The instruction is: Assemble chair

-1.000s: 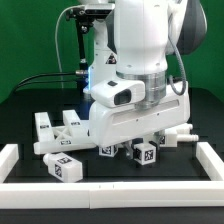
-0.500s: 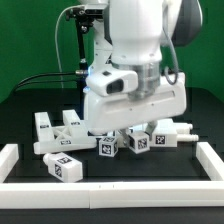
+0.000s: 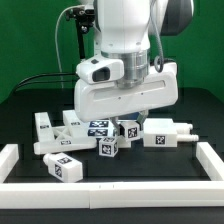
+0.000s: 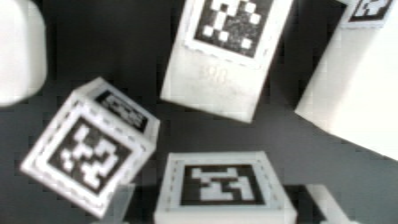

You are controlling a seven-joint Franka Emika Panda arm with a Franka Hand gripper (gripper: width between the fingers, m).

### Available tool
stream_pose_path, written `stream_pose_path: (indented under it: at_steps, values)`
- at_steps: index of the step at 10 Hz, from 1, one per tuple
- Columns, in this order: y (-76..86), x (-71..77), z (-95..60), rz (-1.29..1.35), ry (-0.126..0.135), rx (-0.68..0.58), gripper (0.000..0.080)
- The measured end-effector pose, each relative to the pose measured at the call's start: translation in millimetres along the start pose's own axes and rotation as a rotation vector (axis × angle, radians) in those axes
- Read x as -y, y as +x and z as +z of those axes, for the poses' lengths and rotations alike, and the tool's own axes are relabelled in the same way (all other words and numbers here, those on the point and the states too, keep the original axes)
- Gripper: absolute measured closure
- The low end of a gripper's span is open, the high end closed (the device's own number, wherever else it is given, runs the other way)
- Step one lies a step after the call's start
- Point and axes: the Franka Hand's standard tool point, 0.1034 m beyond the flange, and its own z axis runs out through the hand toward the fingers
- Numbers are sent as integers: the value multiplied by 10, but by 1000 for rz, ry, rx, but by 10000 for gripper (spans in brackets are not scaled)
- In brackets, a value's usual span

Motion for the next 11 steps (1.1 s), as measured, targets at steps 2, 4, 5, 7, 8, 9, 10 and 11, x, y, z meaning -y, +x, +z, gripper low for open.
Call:
stream_pose_path:
  at_steps: [2, 4, 5, 7, 8, 9, 10, 11]
  values:
    - [-434, -76, -55, 18, -1, 17, 532]
    - [-646, -132, -54, 46, -2, 25, 532]
    - [-637, -123, -45, 42, -1, 26, 532]
    - [-642, -122, -40, 42, -1, 27, 532]
    - [-644, -117, -36, 42, -1, 28, 532]
    - [-634, -48, -25, 67, 0, 33, 532]
    - [-561, 174, -72, 115, -3, 23, 532]
    - [-586, 502, -45, 137, -7, 23, 532]
